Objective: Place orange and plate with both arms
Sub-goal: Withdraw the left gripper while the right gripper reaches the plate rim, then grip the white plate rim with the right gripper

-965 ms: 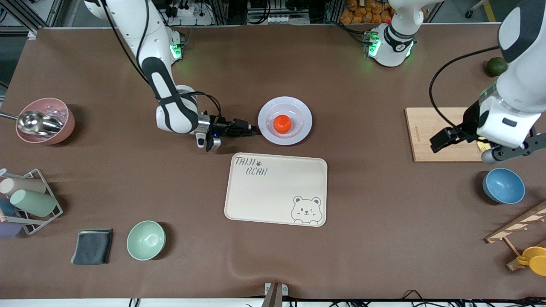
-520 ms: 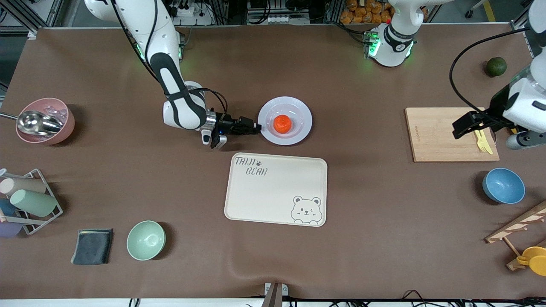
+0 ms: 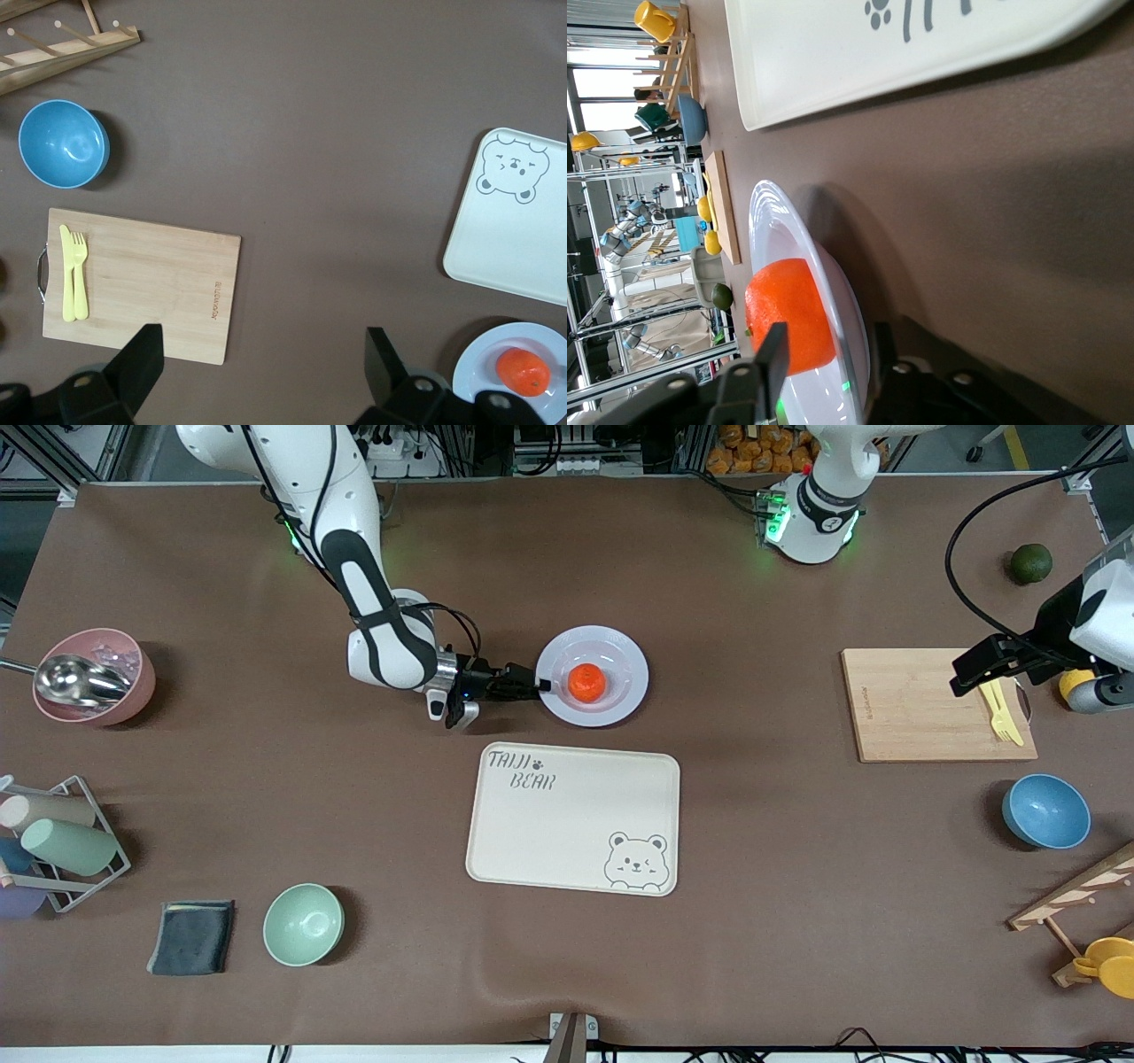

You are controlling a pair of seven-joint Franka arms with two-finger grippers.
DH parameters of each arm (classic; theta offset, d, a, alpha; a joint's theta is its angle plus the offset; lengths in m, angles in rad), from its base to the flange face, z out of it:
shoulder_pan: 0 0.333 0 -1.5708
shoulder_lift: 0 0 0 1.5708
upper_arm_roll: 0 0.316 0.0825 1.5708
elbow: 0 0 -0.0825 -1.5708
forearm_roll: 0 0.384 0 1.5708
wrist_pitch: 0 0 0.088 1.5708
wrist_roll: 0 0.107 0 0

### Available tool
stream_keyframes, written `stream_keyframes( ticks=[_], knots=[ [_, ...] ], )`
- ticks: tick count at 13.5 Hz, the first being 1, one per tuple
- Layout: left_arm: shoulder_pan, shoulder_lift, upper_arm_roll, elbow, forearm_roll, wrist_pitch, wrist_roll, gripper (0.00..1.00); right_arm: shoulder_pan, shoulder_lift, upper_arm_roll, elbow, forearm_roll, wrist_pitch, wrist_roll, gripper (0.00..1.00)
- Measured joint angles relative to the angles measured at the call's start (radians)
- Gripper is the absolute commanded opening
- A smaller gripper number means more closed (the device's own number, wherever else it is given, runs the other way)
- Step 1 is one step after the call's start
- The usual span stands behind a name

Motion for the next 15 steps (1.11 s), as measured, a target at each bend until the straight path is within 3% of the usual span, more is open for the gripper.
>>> stream_keyframes(
  ticks=[2, 4, 5, 11, 15],
  knots=[
    [0.0, 0.0, 0.0, 0.0, 0.0, 0.0, 0.0, 1.0, 0.013, 0.0, 0.0, 0.0, 0.022, 0.011, 0.0, 0.29],
    [0.0, 0.0, 0.001, 0.0, 0.0, 0.0, 0.0, 1.0, 0.03, 0.0, 0.0, 0.001, 0.037, 0.019, 0.0, 0.06],
    [0.001, 0.0, 0.002, 0.0, 0.0, 0.0, 0.0, 1.0, 0.037, 0.0, 0.0, 0.002, 0.043, 0.032, 0.0, 0.0],
    [0.005, -0.001, 0.005, 0.0, 0.0, -0.007, 0.0, 1.0, 0.055, -0.028, 0.0, 0.005, 0.087, 0.053, 0.007, 0.0],
    [0.005, -0.001, 0.005, 0.0, 0.0, -0.023, 0.0, 1.0, 0.057, -0.086, 0.0, 0.016, 0.1, 0.069, 0.128, 0.0]
  ],
)
